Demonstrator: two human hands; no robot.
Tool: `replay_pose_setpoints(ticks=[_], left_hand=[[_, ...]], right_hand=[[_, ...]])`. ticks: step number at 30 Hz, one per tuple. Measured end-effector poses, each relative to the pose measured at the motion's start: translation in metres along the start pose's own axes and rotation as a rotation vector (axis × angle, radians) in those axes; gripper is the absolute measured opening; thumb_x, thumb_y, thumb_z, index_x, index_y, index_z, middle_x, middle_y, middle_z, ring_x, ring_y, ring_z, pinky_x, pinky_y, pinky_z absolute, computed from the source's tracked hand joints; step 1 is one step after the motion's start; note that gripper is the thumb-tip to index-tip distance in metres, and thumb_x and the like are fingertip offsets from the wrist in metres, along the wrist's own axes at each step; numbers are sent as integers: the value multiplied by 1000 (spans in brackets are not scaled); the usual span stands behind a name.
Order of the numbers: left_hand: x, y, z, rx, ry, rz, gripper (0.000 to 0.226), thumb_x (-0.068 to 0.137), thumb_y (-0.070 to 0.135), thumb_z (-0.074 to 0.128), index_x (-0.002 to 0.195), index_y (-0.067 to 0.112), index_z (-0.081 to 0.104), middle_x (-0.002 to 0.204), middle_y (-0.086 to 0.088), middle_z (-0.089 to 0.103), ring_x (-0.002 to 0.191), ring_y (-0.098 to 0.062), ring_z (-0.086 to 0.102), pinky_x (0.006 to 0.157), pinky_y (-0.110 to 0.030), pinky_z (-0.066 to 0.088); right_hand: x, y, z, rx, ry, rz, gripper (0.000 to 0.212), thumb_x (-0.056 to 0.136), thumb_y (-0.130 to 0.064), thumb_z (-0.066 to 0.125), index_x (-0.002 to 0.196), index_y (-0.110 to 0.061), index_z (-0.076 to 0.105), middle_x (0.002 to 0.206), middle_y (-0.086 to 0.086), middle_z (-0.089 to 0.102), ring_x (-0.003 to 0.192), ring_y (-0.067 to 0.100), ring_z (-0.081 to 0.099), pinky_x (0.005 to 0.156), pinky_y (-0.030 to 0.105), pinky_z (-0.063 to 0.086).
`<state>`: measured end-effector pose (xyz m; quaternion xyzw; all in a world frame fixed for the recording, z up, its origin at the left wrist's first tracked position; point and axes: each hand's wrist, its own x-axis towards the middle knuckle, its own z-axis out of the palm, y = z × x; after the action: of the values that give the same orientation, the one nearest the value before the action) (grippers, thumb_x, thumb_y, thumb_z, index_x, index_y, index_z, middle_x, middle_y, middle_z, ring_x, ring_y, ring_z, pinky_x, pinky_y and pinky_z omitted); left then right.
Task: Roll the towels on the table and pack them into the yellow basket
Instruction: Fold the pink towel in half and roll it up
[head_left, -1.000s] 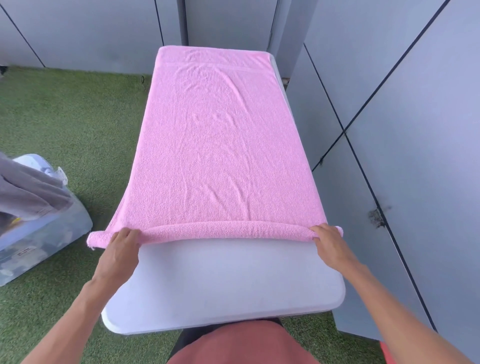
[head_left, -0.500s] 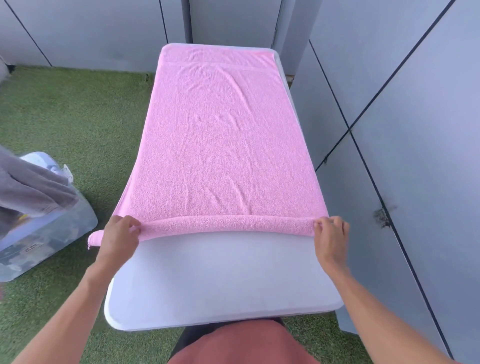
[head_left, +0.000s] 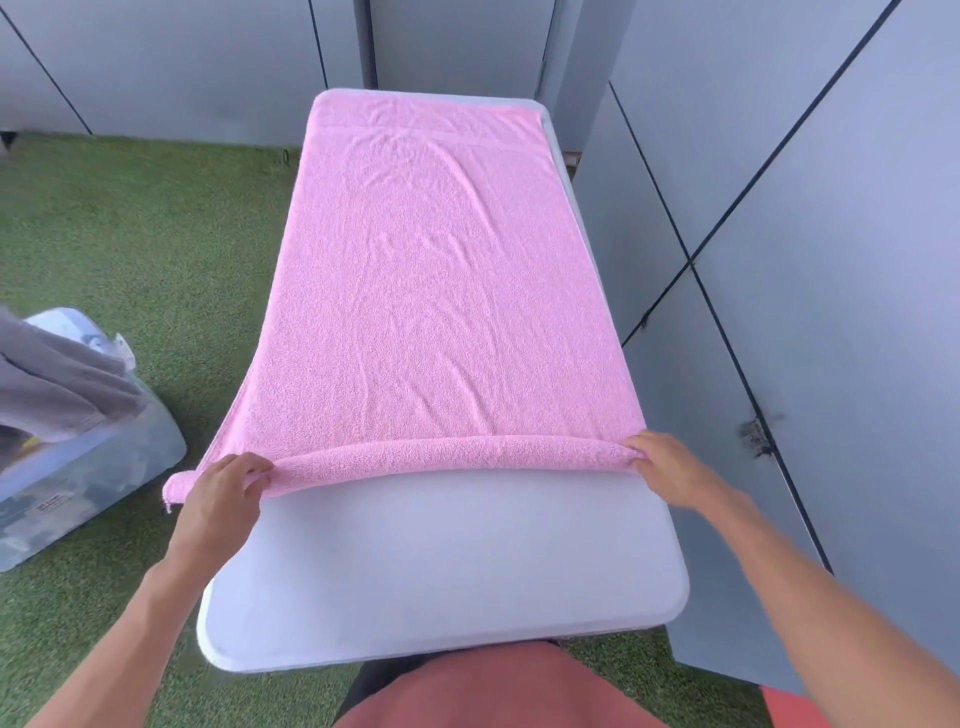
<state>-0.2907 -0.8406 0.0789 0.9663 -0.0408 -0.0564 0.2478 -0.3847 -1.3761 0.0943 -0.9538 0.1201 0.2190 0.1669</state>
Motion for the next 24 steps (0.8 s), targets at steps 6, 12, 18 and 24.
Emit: replay_pose_setpoints(ticks=[6,12,18,24], left_hand=[[7,3,-2,-19,-26,-15,15,86,0,63,100,4,68,101,-14,67,94,-35,63,79,-41,46],[-1,-3,5,17,40,13,18,86,-2,61,101,3,70,98,-15,67,90,-37,60,81,-45,46],[-6,-5,17,56,76,67,22,85,-10,59,103,-2,69,100,-20,68,88,-42,58,85,-52,45],[-2,-13,13,31,35,52,22,89,-2,58,108,3,68,104,-15,67,93,-38,57,85,-48,45]], right_hand=[[13,-16,-6,54,173,139,42,89,1,47,118,-27,60,120,3,58,113,25,50,89,40,45],[-11,-30,38,69,555,39,26,89,3,54,108,-7,68,106,8,61,105,31,50,93,33,37],[-18,-25,34,55,360,-7,44,85,-1,60,128,-5,55,130,6,52,126,27,40,100,41,43],[-5,-24,11,-59,255,36,22,93,-6,50,110,-11,64,107,5,63,106,27,50,83,38,37]])
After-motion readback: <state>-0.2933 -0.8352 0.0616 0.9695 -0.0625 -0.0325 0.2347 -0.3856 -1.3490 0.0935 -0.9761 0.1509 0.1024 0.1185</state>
